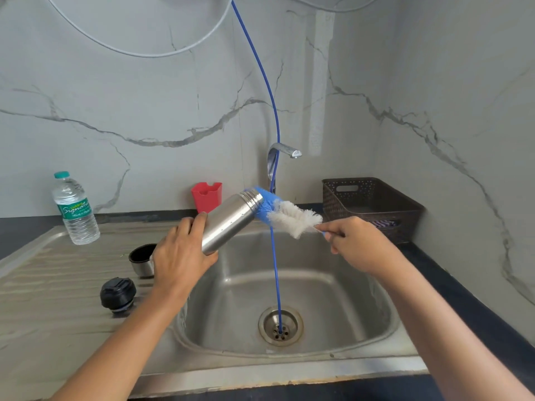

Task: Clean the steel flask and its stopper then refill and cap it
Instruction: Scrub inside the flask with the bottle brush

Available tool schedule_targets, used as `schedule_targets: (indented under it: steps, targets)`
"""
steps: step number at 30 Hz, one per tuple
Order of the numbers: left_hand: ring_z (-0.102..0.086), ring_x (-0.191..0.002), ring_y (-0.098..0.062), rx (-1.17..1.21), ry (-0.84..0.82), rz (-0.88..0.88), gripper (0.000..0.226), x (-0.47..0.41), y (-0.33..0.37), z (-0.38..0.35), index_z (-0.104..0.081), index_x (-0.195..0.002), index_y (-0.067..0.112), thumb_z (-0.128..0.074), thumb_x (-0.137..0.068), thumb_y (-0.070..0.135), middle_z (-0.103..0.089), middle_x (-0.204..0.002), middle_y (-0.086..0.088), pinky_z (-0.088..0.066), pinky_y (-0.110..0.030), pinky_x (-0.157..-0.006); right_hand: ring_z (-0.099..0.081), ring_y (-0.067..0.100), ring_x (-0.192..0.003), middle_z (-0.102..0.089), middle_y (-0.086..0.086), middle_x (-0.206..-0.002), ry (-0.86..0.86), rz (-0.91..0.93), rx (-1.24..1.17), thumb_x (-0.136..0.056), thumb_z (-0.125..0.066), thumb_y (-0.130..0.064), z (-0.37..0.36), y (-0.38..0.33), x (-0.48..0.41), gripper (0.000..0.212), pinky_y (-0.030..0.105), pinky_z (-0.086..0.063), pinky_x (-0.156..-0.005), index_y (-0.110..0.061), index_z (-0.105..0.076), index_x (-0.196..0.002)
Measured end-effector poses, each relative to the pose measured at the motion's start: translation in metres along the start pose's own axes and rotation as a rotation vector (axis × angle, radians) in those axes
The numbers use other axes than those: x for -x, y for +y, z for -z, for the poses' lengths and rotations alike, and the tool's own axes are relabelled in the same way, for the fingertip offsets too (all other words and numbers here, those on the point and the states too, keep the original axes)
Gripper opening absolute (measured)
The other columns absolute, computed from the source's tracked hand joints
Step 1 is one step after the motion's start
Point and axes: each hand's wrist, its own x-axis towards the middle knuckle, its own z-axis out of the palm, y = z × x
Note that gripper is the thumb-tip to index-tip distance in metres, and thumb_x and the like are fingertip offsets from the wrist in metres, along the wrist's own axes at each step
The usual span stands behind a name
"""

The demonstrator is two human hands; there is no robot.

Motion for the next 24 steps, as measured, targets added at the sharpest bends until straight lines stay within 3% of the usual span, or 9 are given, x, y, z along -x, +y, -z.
schedule_targets:
  steps: [2, 4, 8, 10, 14, 17, 20, 24]
  targets:
    - [-0.064, -0.091, -0.030, 0.198, -0.118, 0.145, 0.083, -0.002, 0.001, 0.003, -0.047, -0.129, 0.027, -0.083, -0.058, 0.050, -0.064, -0.106, -0.001, -0.050, -0.036, -0.064, -0.044, -0.004, -0.049, -0.057, -0.009, -0.069, -0.004, 0.010, -0.120, -0.098, -0.048, -0.020, -0.007, 0.001, -0.005, 0.032, 0.017, -0.035, -0.059, -0.029, -0.062, -0.125]
    - [-0.063, -0.088, -0.025, 0.385, -0.182, 0.253, 0.081, -0.006, -0.010, 0.005, -0.047, -0.126, 0.034, -0.081, -0.057, 0.057, -0.065, -0.104, 0.004, -0.049, -0.034, -0.067, -0.043, -0.003, -0.040, -0.056, -0.007, -0.062, -0.034, 0.012, -0.230, -0.099, -0.049, -0.017, -0.004, 0.011, -0.003, 0.031, 0.012, -0.029, -0.050, -0.028, -0.062, -0.124]
    - [-0.068, -0.086, -0.017, 0.949, -0.395, 0.341, 0.089, -0.008, -0.020, 0.009, -0.061, -0.107, 0.036, -0.086, -0.027, 0.065, -0.071, -0.095, 0.011, -0.054, -0.037, -0.078, -0.033, 0.001, -0.039, -0.054, -0.007, -0.058, -0.065, 0.006, -0.329, -0.097, -0.052, -0.015, -0.001, 0.025, -0.010, 0.029, 0.010, -0.030, -0.041, -0.027, -0.064, -0.121]
    - [-0.071, -0.082, -0.017, 1.169, -0.486, 0.355, 0.092, -0.008, -0.018, 0.006, -0.065, -0.102, 0.031, -0.087, -0.018, 0.062, -0.075, -0.089, 0.006, -0.055, -0.037, -0.077, -0.031, 0.002, -0.038, -0.054, -0.006, -0.059, -0.096, 0.011, -0.395, -0.098, -0.051, -0.014, -0.006, 0.022, -0.020, 0.030, 0.012, -0.027, -0.039, -0.027, -0.064, -0.121]
    - [-0.068, -0.068, -0.023, 1.356, -0.607, 0.464, 0.100, -0.009, -0.034, 0.010, -0.063, -0.108, 0.013, -0.088, -0.019, 0.052, -0.074, -0.080, -0.009, -0.054, -0.034, -0.065, -0.028, 0.005, -0.040, -0.052, -0.004, -0.061, -0.220, 0.029, -0.489, -0.098, -0.051, -0.013, 0.007, 0.039, -0.027, 0.029, 0.015, -0.024, -0.036, -0.031, -0.064, -0.117]
    - [-0.068, -0.074, -0.030, 1.484, -0.751, 0.516, 0.114, -0.004, -0.042, 0.008, -0.059, -0.114, 0.007, -0.091, -0.015, 0.055, -0.071, -0.096, -0.023, -0.056, -0.037, -0.066, -0.029, 0.007, -0.042, -0.052, -0.002, -0.063, -0.264, 0.034, -0.516, -0.097, -0.052, -0.013, 0.010, 0.049, -0.030, 0.029, 0.016, -0.023, -0.036, -0.030, -0.064, -0.116]
    - [-0.071, -0.080, -0.032, 1.671, -0.899, 0.528, 0.110, -0.002, -0.037, 0.004, -0.059, -0.116, 0.002, -0.095, -0.021, 0.043, -0.069, -0.105, -0.023, -0.059, -0.039, -0.064, -0.030, 0.007, -0.044, -0.052, -0.004, -0.062, -0.269, 0.074, -0.545, -0.096, -0.052, -0.014, 0.001, 0.038, -0.038, 0.029, 0.017, -0.023, -0.038, -0.029, -0.063, -0.119]
    - [-0.070, -0.080, -0.036, 1.812, -0.906, 0.537, 0.110, 0.002, -0.049, 0.000, -0.058, -0.119, 0.004, -0.096, -0.022, 0.041, -0.068, -0.106, -0.024, -0.059, -0.040, -0.060, -0.029, 0.009, -0.047, -0.051, 0.001, -0.066, -0.275, 0.085, -0.632, -0.090, -0.060, -0.023, 0.014, 0.047, -0.033, 0.028, 0.019, -0.017, -0.043, -0.026, -0.067, -0.117]
